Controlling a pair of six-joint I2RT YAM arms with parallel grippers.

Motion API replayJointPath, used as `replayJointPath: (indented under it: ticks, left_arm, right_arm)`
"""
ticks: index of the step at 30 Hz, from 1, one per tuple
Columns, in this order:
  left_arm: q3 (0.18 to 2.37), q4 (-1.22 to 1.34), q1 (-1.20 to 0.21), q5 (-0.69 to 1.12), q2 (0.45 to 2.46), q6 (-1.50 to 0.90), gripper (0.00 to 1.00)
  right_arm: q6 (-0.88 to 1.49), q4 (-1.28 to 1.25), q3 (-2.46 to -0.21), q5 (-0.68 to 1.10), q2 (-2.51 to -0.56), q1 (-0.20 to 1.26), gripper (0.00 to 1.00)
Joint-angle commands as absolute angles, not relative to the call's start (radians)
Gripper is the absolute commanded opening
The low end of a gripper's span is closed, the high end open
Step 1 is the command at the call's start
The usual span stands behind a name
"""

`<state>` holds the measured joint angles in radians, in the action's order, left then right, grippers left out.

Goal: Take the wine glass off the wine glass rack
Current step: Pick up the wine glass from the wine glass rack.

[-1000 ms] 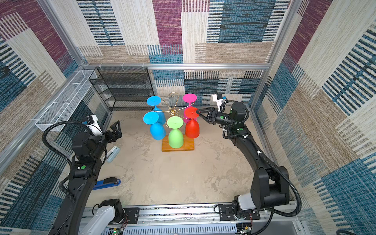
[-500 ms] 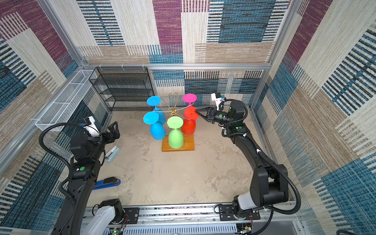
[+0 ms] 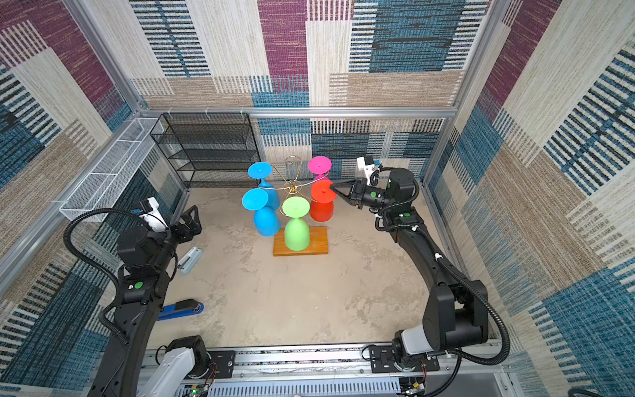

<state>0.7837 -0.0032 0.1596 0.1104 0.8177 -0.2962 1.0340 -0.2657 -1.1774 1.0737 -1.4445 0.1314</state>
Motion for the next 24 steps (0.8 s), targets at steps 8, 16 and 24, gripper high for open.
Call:
replayJointPath:
  ticks: [8, 16, 24]
  left_arm:
    - [0.781, 0.031, 0.170, 0.128, 0.808, -0.328, 0.96]
    - [0.778, 0.037, 0.173, 0.134, 0.808, -0.341, 0.96]
    - [0.775, 0.042, 0.178, 0.137, 0.805, -0.348, 0.96]
  right_arm:
    - [1.050, -0.219, -1.163, 1.078, -1.399, 0.131, 0.00]
    - [1.073, -0.203, -1.162, 1.063, -1.352, 0.132, 0.00]
    - [1.108, -0.231, -1.135, 1.053, -1.326, 0.137, 0.00]
